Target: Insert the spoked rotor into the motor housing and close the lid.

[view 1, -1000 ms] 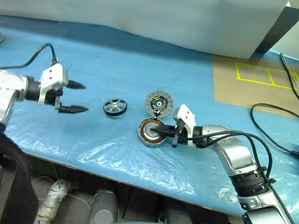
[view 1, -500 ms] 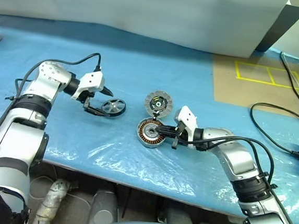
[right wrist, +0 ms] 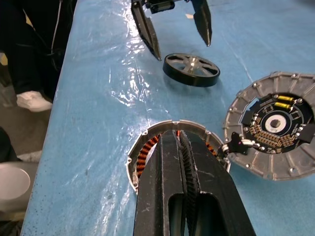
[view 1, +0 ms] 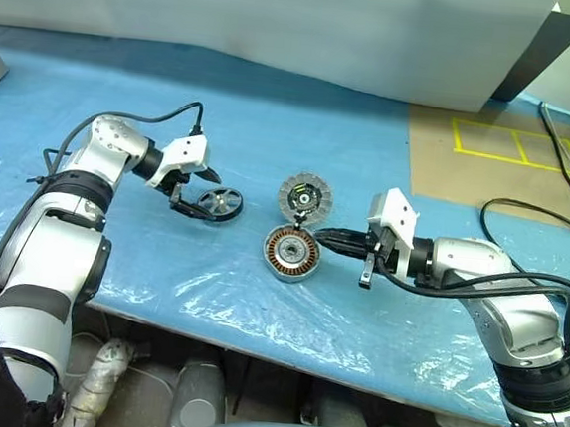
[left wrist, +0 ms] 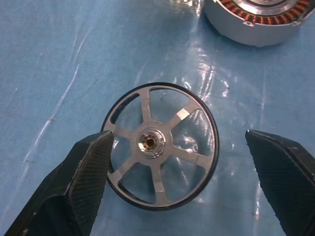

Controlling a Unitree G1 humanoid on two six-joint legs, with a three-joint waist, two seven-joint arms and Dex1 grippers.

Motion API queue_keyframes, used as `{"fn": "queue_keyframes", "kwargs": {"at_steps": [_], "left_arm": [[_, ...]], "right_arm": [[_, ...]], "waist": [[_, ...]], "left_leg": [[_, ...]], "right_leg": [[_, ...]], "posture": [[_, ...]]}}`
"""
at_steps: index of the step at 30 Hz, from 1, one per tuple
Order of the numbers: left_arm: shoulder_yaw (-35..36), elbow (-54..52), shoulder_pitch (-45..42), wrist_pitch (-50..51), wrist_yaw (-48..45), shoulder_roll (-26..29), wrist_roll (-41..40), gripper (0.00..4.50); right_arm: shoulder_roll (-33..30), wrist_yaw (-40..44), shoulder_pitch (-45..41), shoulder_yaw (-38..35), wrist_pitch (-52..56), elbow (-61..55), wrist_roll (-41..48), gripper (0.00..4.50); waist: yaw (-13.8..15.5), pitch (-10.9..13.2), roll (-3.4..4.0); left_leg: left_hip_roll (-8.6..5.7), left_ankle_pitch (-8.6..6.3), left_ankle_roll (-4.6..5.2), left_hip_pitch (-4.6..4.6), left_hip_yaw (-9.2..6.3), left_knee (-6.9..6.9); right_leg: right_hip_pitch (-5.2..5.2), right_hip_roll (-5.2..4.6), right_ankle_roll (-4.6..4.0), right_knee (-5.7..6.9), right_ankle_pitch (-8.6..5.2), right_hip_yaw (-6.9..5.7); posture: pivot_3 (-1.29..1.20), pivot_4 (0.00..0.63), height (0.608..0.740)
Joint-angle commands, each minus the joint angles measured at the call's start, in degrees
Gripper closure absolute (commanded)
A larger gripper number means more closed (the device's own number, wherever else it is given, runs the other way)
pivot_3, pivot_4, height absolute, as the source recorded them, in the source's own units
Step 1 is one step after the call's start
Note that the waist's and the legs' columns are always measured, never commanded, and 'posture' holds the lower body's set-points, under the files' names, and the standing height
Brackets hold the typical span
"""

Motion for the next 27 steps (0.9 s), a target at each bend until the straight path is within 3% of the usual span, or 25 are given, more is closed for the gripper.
{"fn": "queue_keyframes", "kwargs": {"at_steps": [1,12,15,20,27], "left_arm": [[0.79,1.21,-2.58,-0.52,2.16,-0.65,0.95,0.00],[1.80,3.21,-3.97,0.62,4.18,-0.59,2.09,0.00],[2.23,3.31,-4.11,0.78,1.54,-0.02,1.73,0.59],[1.87,3.39,-3.59,-0.22,2.05,0.59,2.93,2.23],[0.93,3.39,-1.93,-2.15,3.34,0.20,4.82,2.23]], "right_arm": [[-0.17,-1.71,-0.21,0.66,-1.37,-3.00,-0.93,4.45],[-0.97,-4.47,-1.80,1.24,2.76,-4.65,-0.55,4.45],[-1.13,-4.66,-1.33,1.69,2.58,-4.66,-0.88,4.50],[-0.95,-4.85,-0.52,2.21,1.42,-3.67,-1.43,4.50],[-0.92,-4.72,0.58,2.85,-0.48,-2.21,-2.64,4.50]], "waist": [[0.00,0.00,-0.01],[-0.17,0.03,-0.04],[-0.10,0.03,-0.05],[-0.14,0.04,-0.06],[-0.11,0.05,-0.07]], "left_leg": [[0.00,0.00,0.00,0.00,0.00,0.00],[-0.01,0.00,0.00,0.00,-0.04,-0.01],[-0.01,0.00,0.00,0.00,-0.04,-0.01],[0.00,0.00,0.00,0.00,-0.05,-0.02],[0.00,0.00,0.00,0.00,-0.05,-0.01]], "right_leg": [[0.00,0.00,0.00,0.00,0.00,-0.01],[0.00,0.01,0.02,0.00,0.01,-0.02],[0.00,0.00,0.02,0.00,0.01,-0.01],[0.00,0.01,0.01,0.00,0.01,-0.02],[0.00,0.00,0.02,0.00,0.01,-0.02]], "posture": [[0.00,0.150,0.740],[0.00,0.150,0.740],[0.00,0.150,0.740],[0.00,0.150,0.740],[0.00,0.150,0.740]]}}
